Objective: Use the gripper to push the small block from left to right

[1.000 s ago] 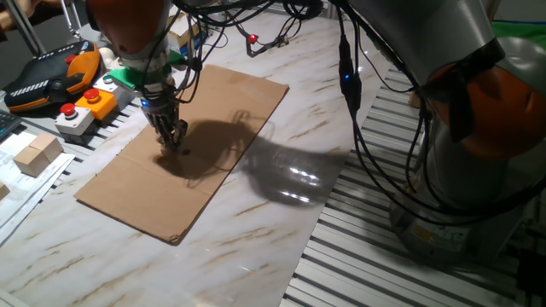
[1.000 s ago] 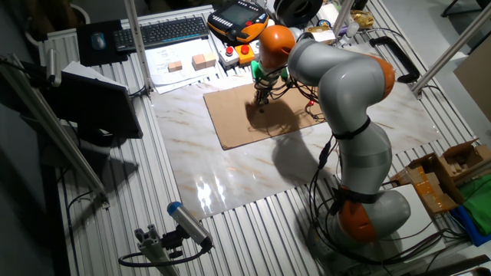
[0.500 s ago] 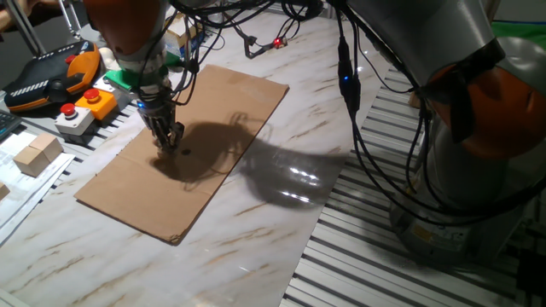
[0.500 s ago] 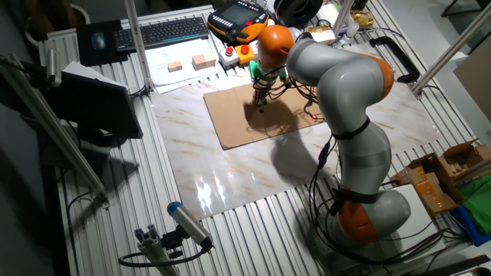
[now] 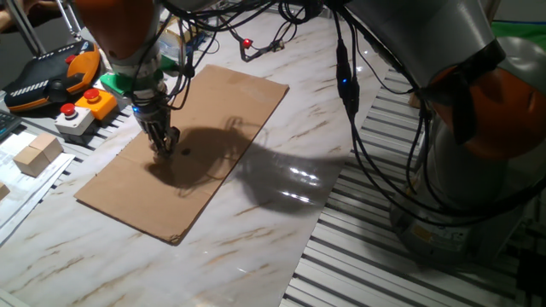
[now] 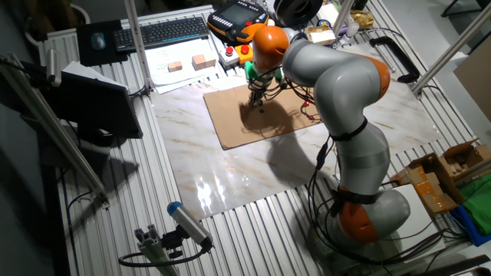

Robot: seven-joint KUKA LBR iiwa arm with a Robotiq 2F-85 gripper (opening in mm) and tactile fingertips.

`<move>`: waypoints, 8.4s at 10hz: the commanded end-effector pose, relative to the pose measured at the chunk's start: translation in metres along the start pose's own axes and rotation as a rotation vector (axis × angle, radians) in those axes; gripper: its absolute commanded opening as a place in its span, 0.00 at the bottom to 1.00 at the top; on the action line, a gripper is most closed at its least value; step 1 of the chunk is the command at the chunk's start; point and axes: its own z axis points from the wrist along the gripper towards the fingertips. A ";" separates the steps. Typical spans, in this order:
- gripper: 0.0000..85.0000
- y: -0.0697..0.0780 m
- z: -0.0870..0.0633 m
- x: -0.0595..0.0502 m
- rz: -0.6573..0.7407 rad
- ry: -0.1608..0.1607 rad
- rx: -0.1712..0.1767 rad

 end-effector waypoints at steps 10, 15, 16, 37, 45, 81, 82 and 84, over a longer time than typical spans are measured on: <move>0.01 -0.006 0.001 0.022 -0.023 0.001 0.001; 0.01 -0.010 0.002 0.033 -0.042 0.011 0.001; 0.01 -0.010 0.002 0.035 -0.042 0.012 0.001; 0.01 -0.019 0.000 0.075 -0.145 0.031 0.001; 0.01 -0.025 -0.003 0.090 -0.171 0.035 0.006; 0.01 -0.014 -0.093 0.000 -0.762 -0.099 0.004; 0.01 -0.018 -0.096 -0.002 -0.822 -0.099 0.014; 0.01 -0.025 -0.103 -0.012 -0.982 -0.089 0.026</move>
